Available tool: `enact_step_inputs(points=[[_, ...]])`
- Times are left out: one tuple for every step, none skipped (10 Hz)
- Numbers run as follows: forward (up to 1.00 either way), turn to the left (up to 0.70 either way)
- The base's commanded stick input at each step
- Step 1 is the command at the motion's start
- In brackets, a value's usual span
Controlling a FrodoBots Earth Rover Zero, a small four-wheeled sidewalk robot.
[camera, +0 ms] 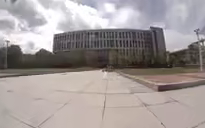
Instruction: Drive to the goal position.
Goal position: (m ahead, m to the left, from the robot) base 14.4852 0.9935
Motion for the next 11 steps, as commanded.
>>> enact_step_inputs(points=[[0.70,0.00],[0.70,0.00],[0.70,0.00],[0.70,0.00],[0.70,0.00],[0.70,0.00],[0.70,0.00],[0.70,0.00],[0.70,0.00],[0.70,0.00],[0.70,0.00]])
